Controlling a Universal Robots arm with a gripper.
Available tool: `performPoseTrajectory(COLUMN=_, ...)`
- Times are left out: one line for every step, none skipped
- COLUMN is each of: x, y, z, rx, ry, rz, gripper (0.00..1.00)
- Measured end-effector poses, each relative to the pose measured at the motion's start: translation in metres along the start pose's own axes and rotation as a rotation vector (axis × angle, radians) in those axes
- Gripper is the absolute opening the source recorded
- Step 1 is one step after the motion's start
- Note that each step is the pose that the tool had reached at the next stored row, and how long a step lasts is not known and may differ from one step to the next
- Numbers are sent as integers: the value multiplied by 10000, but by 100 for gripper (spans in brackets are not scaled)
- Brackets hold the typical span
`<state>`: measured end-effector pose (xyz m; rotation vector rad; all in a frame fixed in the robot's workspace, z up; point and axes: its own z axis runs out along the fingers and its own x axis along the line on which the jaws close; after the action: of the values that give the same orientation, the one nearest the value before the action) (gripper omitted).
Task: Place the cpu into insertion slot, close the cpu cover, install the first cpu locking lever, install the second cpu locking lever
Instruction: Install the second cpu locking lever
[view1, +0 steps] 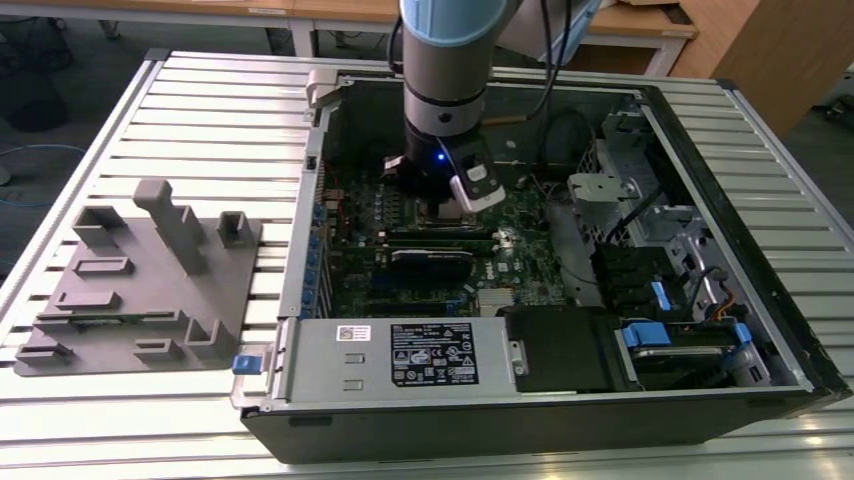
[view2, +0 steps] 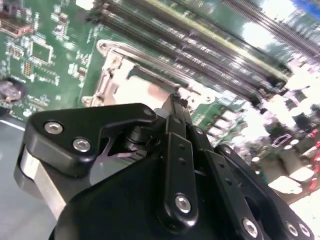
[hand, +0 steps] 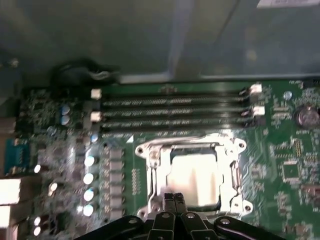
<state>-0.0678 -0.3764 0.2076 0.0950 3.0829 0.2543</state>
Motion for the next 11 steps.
performPoseTrajectory(x=-12, y=29, z=8, rx=25, ry=-2, rz=-2, gripper=10)
performPoseTrajectory(x=-23, y=57, z=14, rx=55, ry=-4, rz=-4, gripper=10)
performPoseTrajectory(x=-33, y=79, z=18, rx=94, ry=-6, rz=-6, gripper=10)
performPoseTrajectory(x=-41, y=95, z=21, rx=155, ry=-9, rz=-9, gripper=10)
performPoseTrajectory(x=-47, y=109, z=23, rx=244, ry=-15, rz=-13, gripper=10)
performPoseTrajectory(x=-52, y=121, z=24, rx=348, ry=-21, rz=-19, gripper=10)
performPoseTrajectory(x=-53, y=134, z=24, rx=458, ry=-26, rz=-24, gripper=10)
performPoseTrajectory(x=-53, y=151, z=25, rx=546, ry=-32, rz=-28, gripper=10)
performPoseTrajectory(x=-56, y=169, z=27, rx=600, ry=-35, rz=-31, gripper=10)
performPoseTrajectory(x=-63, y=188, z=31, rx=630, ry=-35, rz=-32, gripper=10)
performPoseTrajectory(x=-73, y=207, z=34, rx=652, ry=-31, rz=-33, gripper=10)
